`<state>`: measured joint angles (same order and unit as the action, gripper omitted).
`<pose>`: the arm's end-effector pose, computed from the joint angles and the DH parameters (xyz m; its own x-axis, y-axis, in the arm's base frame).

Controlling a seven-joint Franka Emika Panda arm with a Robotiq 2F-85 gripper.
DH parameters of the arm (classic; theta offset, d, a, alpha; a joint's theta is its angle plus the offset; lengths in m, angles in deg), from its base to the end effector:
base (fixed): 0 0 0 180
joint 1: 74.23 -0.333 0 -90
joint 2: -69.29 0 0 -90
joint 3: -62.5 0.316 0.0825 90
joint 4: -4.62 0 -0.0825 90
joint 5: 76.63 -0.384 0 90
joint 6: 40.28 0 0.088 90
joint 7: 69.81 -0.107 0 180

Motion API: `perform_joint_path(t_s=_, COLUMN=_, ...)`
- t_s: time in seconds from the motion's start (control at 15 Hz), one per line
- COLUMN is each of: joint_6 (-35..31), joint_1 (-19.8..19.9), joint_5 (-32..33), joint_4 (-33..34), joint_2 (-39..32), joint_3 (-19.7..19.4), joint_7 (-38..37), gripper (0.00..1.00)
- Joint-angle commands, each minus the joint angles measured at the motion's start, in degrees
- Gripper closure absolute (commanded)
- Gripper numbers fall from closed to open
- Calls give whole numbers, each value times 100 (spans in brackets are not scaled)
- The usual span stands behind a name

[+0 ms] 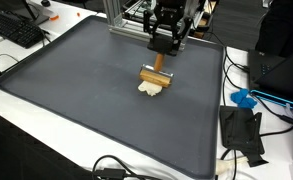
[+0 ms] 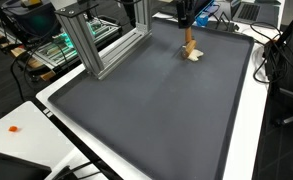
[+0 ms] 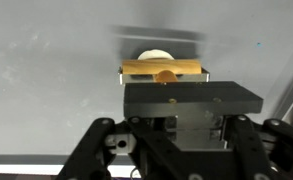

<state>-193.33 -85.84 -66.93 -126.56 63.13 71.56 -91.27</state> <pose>0.5132 0.1985 0.3332 0.9519 0.1170 0.2832 0.1239 -0.9923 -0.0064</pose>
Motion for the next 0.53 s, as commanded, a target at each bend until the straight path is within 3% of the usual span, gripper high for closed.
perform_joint_path(t_s=0.0, joint_6=-543, joint_1=-111, joint_5=429, joint_4=-200, joint_2=-357, joint_3=-150, joint_7=-616, gripper=71)
perform_joint_path(t_s=0.47, joint_6=-846, joint_1=-216, joint_5=1739, joint_4=-96, joint_2=-542, joint_3=-315, joint_7=-2138, gripper=71)
